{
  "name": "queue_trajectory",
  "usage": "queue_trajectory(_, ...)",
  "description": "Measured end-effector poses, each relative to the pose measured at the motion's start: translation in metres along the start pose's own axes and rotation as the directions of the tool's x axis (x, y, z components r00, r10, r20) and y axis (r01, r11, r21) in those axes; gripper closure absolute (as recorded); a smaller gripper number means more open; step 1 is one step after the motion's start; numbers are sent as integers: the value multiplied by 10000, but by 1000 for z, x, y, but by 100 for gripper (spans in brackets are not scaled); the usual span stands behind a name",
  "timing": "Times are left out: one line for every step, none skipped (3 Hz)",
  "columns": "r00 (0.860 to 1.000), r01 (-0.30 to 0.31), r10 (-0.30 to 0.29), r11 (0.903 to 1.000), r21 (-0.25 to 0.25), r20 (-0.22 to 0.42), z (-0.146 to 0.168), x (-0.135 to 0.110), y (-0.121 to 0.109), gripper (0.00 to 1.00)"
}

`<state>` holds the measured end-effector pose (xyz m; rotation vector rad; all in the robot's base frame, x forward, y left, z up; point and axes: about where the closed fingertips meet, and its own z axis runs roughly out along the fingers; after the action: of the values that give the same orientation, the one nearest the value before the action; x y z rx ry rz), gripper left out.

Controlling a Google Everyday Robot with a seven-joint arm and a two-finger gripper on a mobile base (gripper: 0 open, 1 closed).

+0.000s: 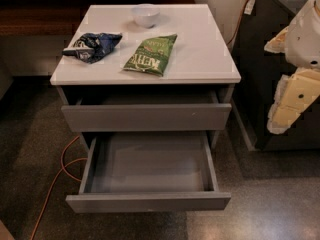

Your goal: Close middle drawer

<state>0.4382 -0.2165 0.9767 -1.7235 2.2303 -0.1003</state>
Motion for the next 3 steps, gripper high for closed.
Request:
queue_trajectory(10000, 0, 0, 10000, 0, 0, 0, 0, 0, 0)
queue_trajectory(9998, 59, -54, 9997, -223, 193, 17, -13, 11, 0)
queue_trajectory(9986, 186, -152, 9976, -673, 508, 44, -30, 28, 0)
